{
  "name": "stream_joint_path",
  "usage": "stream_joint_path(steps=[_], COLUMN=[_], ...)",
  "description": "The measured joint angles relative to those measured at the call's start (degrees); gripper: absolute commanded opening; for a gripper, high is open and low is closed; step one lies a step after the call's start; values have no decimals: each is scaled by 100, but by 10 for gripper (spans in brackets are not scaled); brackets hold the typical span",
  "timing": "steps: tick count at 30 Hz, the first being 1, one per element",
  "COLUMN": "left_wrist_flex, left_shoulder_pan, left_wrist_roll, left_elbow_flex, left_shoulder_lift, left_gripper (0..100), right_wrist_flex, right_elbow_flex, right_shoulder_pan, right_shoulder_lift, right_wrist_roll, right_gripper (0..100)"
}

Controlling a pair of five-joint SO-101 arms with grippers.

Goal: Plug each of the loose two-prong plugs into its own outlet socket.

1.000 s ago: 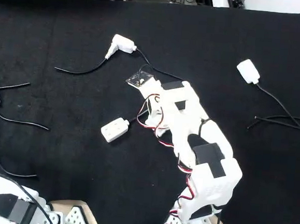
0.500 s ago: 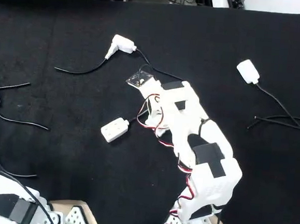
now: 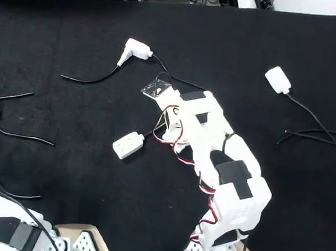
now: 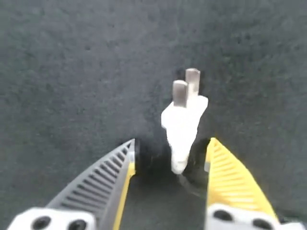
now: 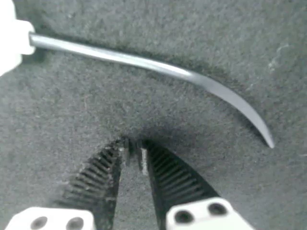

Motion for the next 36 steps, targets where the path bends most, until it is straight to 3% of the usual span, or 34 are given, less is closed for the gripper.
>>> stream_joint_path(steps=[7, 17, 28, 36], left_wrist_flex=[545, 554, 580, 580], left_shoulder_pan=[-18, -18, -149, -158], left_wrist_roll=[9, 9, 202, 202], left_elbow_flex=[-1011, -1037, -2462, -2620], left_shoulder_lift=[-26, 554, 1336, 1389], left_gripper=[242, 242, 242, 242], right_wrist_flex=[0, 0, 0, 0], right_elbow_flex=[0, 0, 0, 0], right_shoulder_pan=[0, 0, 0, 0], right_shoulder_lift=[0, 0, 0, 0], right_wrist_roll=[0, 0, 0, 0], right_gripper=[15, 15, 15, 15])
